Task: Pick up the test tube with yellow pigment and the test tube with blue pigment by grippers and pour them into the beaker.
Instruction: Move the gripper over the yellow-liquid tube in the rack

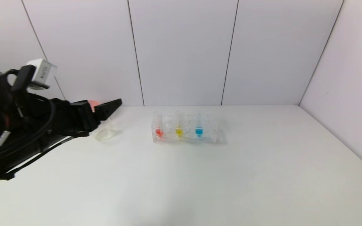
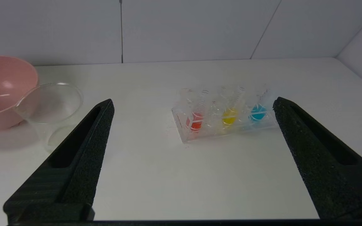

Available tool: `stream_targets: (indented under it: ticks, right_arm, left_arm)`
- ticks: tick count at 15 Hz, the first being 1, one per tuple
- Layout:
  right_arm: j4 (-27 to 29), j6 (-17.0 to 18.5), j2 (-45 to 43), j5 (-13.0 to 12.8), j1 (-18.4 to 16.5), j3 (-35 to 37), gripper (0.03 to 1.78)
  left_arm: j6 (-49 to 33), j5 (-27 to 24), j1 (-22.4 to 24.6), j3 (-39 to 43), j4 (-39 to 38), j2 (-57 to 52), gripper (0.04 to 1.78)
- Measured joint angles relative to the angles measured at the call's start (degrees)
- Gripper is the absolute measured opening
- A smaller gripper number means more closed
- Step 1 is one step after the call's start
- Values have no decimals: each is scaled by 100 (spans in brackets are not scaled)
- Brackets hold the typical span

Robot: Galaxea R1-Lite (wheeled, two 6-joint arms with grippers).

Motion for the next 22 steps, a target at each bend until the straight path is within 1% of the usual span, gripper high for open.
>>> stream_targets:
  ticks: [4, 6, 7, 9, 12, 19, 22]
  right_arm:
    - [0, 0, 0, 0, 0, 0, 171]
    - [0, 0, 0, 0, 0, 0, 171]
    - [0, 0, 0, 0, 0, 0, 171]
    - [0, 0, 0, 0, 0, 0, 171]
    - [0, 0, 0, 0, 0, 0, 171]
    - [0, 0, 0, 0, 0, 0, 171]
    - [0, 0, 0, 0, 0, 0, 171]
  left_arm:
    - [6, 757, -857, -178, -1520, 1590, 176]
    - [11, 1050, -1180, -344, -2004, 2221, 176]
    - [15, 1176, -1313, -473, -2124, 2522, 176]
    - [34, 1314, -1460, -755, -2236, 2990, 176]
    - [63, 1339, -1549, -1011, -2242, 3373, 176]
    - [65, 1463, -1571, -1562, -2203, 3972, 176]
    - [76, 1659, -1576, -1913, -2170, 4253, 176]
